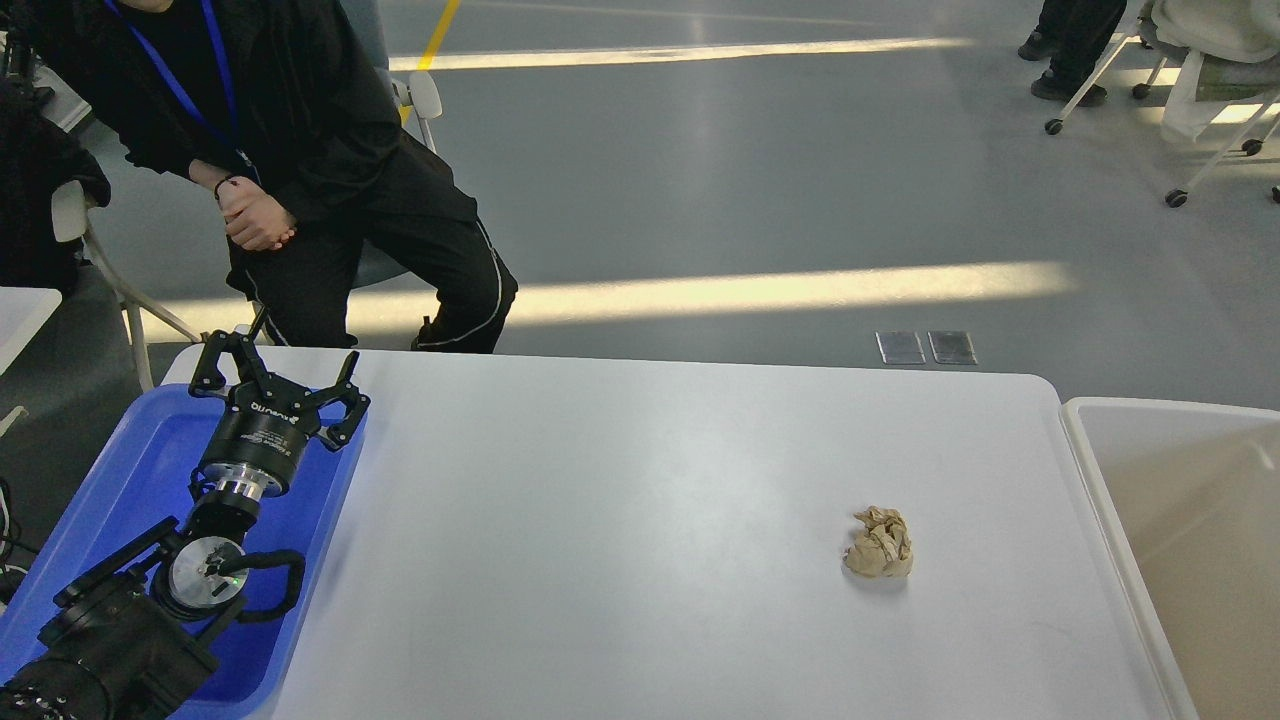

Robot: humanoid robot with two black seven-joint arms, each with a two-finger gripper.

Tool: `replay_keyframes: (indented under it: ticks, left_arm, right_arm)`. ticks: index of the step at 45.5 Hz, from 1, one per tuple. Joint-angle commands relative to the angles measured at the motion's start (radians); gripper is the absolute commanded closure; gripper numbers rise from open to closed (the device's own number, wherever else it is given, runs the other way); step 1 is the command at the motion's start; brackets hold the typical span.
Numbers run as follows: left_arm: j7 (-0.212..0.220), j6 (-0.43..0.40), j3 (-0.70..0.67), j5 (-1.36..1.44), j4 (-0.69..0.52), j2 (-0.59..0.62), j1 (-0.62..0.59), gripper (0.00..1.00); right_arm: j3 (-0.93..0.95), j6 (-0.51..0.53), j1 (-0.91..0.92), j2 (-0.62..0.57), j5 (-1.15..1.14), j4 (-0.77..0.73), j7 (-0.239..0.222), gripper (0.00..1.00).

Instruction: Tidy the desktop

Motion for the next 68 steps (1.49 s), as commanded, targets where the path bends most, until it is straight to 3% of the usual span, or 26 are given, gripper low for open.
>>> replay_keyframes:
  ticks: [1, 28, 34, 40, 44, 50, 55, 61, 68]
  left_arm:
    - [0.0, 0.001, 0.0, 0.0, 0.0, 0.0, 0.0, 0.0]
    - [0.0, -0.001, 0.0, 0.0, 0.0, 0.0, 0.0, 0.0]
    - [0.0, 0.001, 0.0, 0.0, 0.0, 0.0, 0.0, 0.0]
    - [0.0, 0.001, 0.0, 0.0, 0.0, 0.0, 0.0, 0.0]
    - [0.0, -0.001, 0.0, 0.0, 0.0, 0.0, 0.0, 0.0]
    - [0.0, -0.001, 0.0, 0.0, 0.0, 0.0, 0.0, 0.0]
    - [0.0, 0.001, 0.0, 0.0, 0.0, 0.0, 0.0, 0.0]
    - [0.0, 0.001, 0.0, 0.0, 0.0, 0.0, 0.0, 0.0]
    - [0.0, 0.001, 0.0, 0.0, 0.0, 0.0, 0.0, 0.0]
  right_arm:
    - [-0.002, -0.003, 0.028, -0.005, -0.001, -0.05, 0.0, 0.0]
    - [-0.013, -0.008, 0.157, -0.013, -0.002, -0.117, 0.012, 0.0]
    - [-0.004, 0.026, 0.182, -0.053, 0.001, -0.117, 0.073, 0.0]
    - [0.027, 0.193, 0.24, -0.084, 0.002, -0.114, 0.225, 0.0]
    - [0.126, 0.337, 0.26, -0.099, 0.004, -0.114, 0.297, 0.0]
    - [0.321, 0.547, 0.26, -0.119, 0.002, -0.113, 0.307, 0.0]
    - [0.425, 0.661, 0.251, -0.11, 0.004, -0.111, 0.31, 0.0]
    - [0.475, 0.727, 0.239, -0.045, 0.004, -0.105, 0.336, 0.0]
    - [0.475, 0.733, 0.24, 0.079, 0.004, -0.102, 0.359, 0.0]
